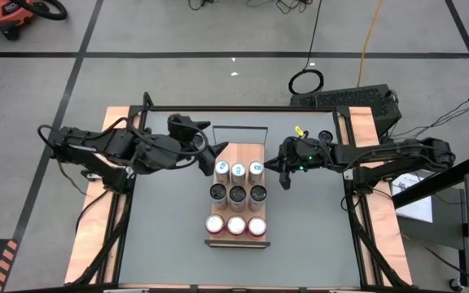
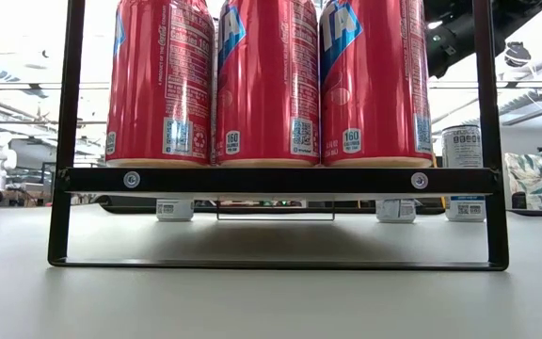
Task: Sort soda cans
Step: Put the blue soda can on the shelf and align it with the other blue soda cans, then put the left white blue soda can on the shelf
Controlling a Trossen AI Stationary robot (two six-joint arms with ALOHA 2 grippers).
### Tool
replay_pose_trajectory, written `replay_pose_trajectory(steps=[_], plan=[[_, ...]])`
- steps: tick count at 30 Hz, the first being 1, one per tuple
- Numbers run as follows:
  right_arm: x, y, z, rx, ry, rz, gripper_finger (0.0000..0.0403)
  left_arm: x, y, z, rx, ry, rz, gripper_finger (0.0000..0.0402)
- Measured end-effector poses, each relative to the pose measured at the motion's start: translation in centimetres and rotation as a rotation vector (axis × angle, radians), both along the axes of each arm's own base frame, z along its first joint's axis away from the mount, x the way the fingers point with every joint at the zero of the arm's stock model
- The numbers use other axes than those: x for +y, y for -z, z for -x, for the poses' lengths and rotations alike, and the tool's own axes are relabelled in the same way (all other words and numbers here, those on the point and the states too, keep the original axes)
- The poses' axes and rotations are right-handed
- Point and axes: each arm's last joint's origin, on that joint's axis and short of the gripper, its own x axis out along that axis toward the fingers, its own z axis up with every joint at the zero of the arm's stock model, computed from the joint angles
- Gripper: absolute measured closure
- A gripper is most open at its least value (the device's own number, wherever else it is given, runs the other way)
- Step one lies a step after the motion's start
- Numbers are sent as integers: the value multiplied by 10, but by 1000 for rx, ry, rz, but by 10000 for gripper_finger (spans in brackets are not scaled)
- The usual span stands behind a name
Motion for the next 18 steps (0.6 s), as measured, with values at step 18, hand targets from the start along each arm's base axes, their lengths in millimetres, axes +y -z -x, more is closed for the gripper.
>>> replay_pose_trajectory(steps=[18], plan=[[0, -65, 16, 128, 54, -12, 403, 64, 40, 23, 365, -169, 416, 13]])
